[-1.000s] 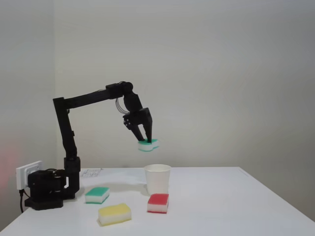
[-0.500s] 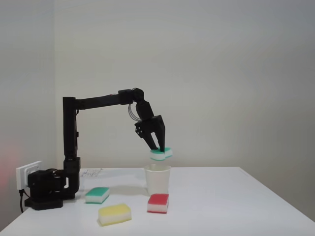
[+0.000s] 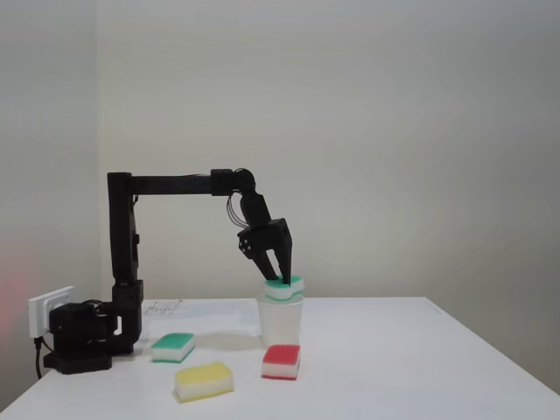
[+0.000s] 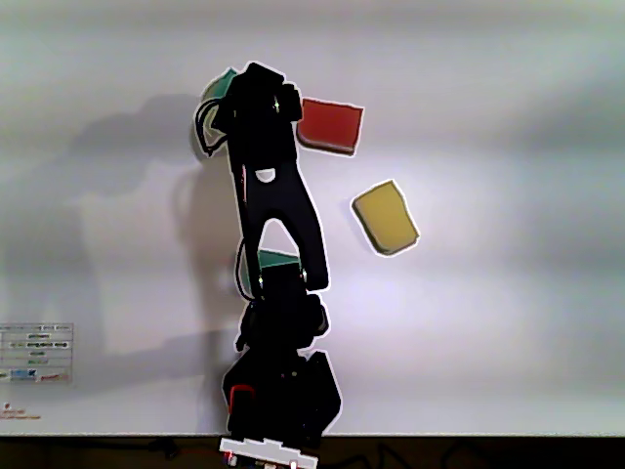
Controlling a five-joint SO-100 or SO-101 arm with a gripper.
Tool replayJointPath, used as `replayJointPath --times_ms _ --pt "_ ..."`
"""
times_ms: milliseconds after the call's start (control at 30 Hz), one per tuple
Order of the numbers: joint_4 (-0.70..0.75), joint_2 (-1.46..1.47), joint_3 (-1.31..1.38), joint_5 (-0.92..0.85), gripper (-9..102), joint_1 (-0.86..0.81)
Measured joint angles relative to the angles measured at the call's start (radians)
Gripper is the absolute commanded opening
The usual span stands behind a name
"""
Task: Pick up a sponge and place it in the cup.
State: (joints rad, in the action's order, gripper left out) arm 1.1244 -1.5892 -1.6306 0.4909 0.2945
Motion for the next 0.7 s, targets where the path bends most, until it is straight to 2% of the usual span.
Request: replayJointPath --times_ms 100,533,700 --pt "-0.011 -0.002 -0.002 -0.015 17 -0.006" --pt "-0.011 -0.002 -0.002 -0.018 17 0.020" --pt "0.025 -0.002 0.020 -0.028 25 0.012"
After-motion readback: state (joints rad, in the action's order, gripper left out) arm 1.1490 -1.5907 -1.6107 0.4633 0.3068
